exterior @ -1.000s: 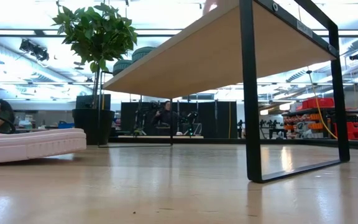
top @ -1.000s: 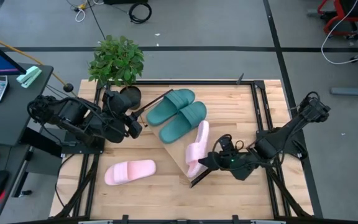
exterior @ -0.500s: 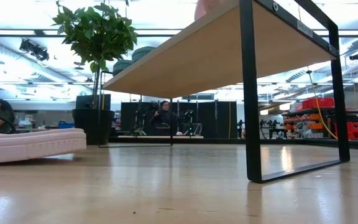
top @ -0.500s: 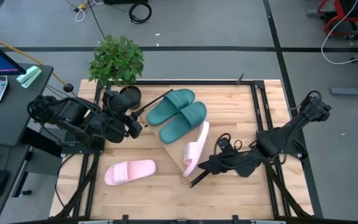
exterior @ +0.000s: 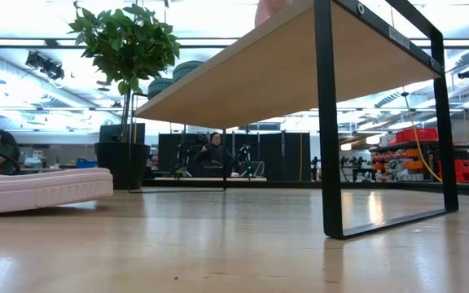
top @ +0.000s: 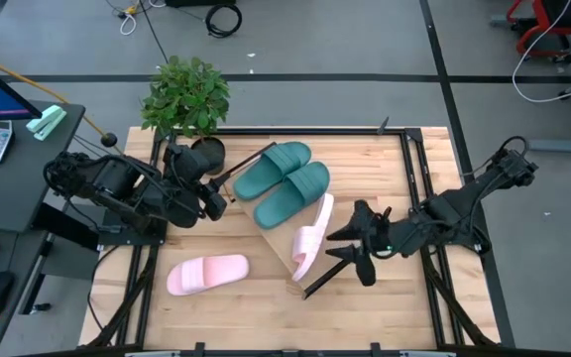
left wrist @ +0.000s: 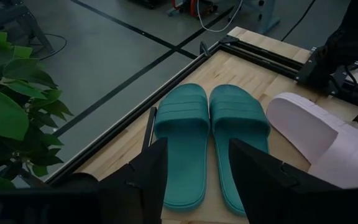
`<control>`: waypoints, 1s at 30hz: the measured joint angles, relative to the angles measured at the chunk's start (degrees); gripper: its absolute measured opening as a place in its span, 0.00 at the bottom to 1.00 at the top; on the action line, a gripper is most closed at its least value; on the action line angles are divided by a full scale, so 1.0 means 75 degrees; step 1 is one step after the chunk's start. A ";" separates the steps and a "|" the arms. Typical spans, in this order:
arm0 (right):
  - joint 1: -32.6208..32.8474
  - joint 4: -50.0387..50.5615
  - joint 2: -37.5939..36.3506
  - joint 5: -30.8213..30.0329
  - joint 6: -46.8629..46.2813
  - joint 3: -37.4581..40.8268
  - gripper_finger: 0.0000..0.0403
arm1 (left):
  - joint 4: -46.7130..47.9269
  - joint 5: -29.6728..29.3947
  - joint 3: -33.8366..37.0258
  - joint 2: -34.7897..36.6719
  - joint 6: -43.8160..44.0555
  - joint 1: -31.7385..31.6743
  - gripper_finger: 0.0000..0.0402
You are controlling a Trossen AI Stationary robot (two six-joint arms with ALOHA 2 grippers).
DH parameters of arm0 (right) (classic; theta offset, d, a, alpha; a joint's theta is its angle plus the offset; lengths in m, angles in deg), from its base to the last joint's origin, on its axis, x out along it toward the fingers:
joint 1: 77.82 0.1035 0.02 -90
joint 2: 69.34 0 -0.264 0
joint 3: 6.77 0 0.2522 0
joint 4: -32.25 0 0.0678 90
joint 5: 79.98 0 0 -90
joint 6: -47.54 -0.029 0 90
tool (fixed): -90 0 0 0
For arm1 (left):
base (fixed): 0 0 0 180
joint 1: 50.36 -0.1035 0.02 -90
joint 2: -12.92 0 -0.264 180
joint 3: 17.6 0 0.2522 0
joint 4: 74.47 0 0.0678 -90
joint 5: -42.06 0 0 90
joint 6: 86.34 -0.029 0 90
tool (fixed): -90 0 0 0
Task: Pick and place slides into the shelf
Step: Put the right pink slide slipper on the shelf
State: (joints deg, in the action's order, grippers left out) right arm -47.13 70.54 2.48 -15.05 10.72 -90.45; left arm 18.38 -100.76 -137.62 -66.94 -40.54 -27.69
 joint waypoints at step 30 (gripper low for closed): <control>-0.2132 0.5115 -0.0018 0.1829 1.0849 -0.1256 0.54 | -0.0324 0.0015 0.0000 -0.0003 0.0451 0.0000 0.45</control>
State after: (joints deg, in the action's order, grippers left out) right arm -63.12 108.91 2.34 -1.33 92.08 -99.87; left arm 15.95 -100.65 -137.62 -66.96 -37.16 -27.68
